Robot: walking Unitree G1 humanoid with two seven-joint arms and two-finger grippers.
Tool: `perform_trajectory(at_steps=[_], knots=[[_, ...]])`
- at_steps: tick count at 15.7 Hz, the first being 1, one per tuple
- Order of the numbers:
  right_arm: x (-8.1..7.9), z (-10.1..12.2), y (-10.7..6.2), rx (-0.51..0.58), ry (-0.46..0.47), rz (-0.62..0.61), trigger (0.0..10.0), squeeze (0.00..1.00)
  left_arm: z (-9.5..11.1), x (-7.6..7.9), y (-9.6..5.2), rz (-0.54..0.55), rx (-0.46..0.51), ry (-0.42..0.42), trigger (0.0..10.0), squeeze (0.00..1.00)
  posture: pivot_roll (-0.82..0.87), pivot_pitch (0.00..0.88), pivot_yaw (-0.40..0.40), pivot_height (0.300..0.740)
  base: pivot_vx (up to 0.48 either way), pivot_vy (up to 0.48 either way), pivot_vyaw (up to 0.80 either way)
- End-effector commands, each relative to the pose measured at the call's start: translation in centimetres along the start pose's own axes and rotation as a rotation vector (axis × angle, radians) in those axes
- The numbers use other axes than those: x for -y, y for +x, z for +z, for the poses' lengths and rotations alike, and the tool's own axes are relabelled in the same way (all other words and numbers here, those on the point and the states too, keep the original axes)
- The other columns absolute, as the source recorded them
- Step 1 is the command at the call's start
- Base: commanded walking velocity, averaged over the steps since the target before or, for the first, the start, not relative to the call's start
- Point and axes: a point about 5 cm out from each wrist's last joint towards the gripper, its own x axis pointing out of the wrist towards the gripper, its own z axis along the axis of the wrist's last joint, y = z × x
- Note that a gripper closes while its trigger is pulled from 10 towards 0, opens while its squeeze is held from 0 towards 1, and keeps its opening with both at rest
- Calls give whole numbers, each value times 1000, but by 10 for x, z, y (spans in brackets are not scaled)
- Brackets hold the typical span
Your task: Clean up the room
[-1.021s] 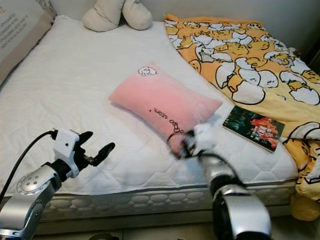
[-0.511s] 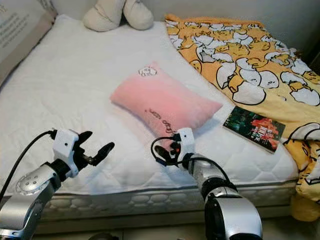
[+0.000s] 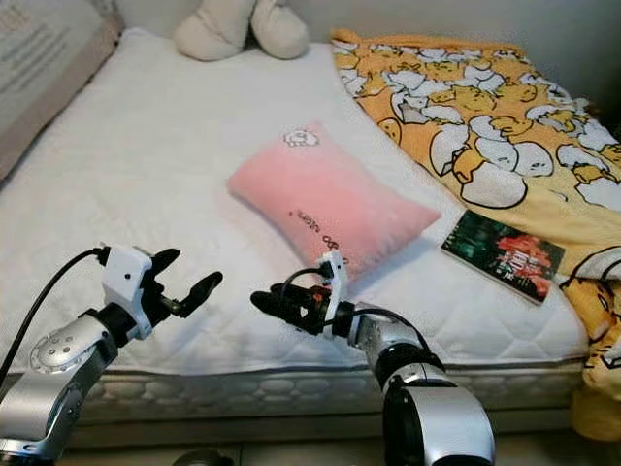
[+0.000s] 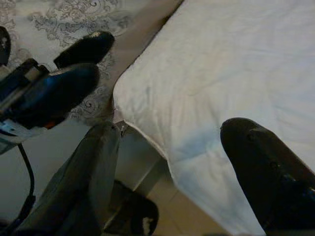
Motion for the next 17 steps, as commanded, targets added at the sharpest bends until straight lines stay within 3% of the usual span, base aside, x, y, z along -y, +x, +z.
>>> perform_trajectory(at_steps=[1, 2, 3, 4, 5, 6, 8, 10, 11, 12, 14, 17], knots=[[7, 18, -6, 67, -135, -113, 10000, 0, 2, -3, 0, 6, 2, 14, 10000, 0, 112, 0, -12, 740, 0, 0, 0], [11, 24, -8, 99, -192, -203, 10000, 0, 2, -3, 1, 9, 4, 14, 10000, 0, 112, 0, -12, 740, 0, 0, 0], [21, 36, -18, 149, -293, -410, 10000, 0, 3, -3, 1, 12, 9, 13, 10000, 0, 109, 0, -16, 740, 0, 0, 0], [31, 47, -33, 197, -345, -599, 10000, 0, 2, -1, 1, 11, 11, 11, 10000, 0, 107, 0, -16, 740, 0, 0, 0], [35, 51, -42, 236, -346, -672, 10000, 0, 1, 1, 0, 7, 12, 10, 10000, 0, 109, 0, -17, 740, 0, 0, 0], [36, 51, -45, 270, -328, -684, 10000, 1000, 1, 2, 0, 6, 13, 8, 10000, 0, 113, 0, -21, 740, 0, 0, 0], [39, 45, -63, 384, -364, -808, 10000, 1000, 0, 3, -2, 5, 15, -1, 10000, 0, 115, 0, -20, 740, 0, 0, 0], [40, 36, -71, 419, -357, -875, 10000, 1000, -1, 4, -4, -2, 8, -4, 10000, 0, 112, 0, -15, 740, 0, 0, 0], [41, 29, -71, 402, -341, -899, 10000, 1000, -1, 4, -4, -4, 5, -5, 10000, 0, 110, 0, -13, 740, 0, 0, 0], [47, 10, -73, 327, -217, -962, 10000, 1000, -2, 4, -5, -15, -4, -1, 10000, 0, 108, 0, -9, 740, 0, 0, 0], [45, -11, -64, 224, -146, -880, 10000, 1000, -1, 2, -5, -26, -7, -33, 10000, 0, 108, 0, -7, 740, 0, 0, 0], [43, -19, -54, 180, -87, -840, 10000, 1000, 0, 7, -6, -78, -5, -61, 10000, 0, 114, 0, -3, 740, 0, 0, 0]])
